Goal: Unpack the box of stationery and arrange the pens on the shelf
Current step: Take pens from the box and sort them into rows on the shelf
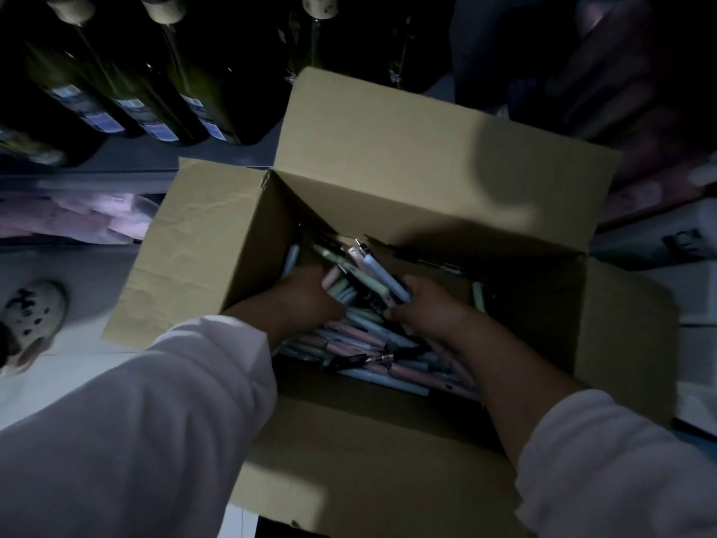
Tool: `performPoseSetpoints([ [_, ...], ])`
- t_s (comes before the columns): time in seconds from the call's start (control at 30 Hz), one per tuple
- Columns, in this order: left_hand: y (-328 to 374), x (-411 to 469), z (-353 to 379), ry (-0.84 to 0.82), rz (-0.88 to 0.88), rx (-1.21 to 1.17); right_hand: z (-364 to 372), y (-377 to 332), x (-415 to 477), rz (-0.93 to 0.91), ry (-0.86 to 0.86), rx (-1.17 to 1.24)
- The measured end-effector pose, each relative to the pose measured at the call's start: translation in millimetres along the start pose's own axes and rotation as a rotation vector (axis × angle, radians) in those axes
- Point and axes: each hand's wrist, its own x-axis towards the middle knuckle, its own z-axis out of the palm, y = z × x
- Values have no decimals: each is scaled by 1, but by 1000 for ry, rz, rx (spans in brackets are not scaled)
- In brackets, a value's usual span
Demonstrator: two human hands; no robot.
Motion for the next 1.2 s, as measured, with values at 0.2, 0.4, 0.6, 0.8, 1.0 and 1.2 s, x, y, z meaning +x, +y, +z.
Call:
performPoseSetpoints([
  [0.2,16,-28,-18,3,-40,-244,-27,-14,-40,-47,-13,106],
  [0.4,38,-75,-39,-43,-3,-396,-53,-34,-92,-101,-33,225],
  [0.6,76,-130,-58,-51,65,-544,-74,-65,-144,-178,65,375],
  [0.8,123,-196,-70,-26,182,-626,-105,-104,-209,-272,199,823],
  [1.0,167,-258,-74,-81,337,-640,-127,-132,-285,-311,183,1208],
  [1.2,202,-313,-79,-79,488,-496,-133,-142,-356,-341,230,1383],
])
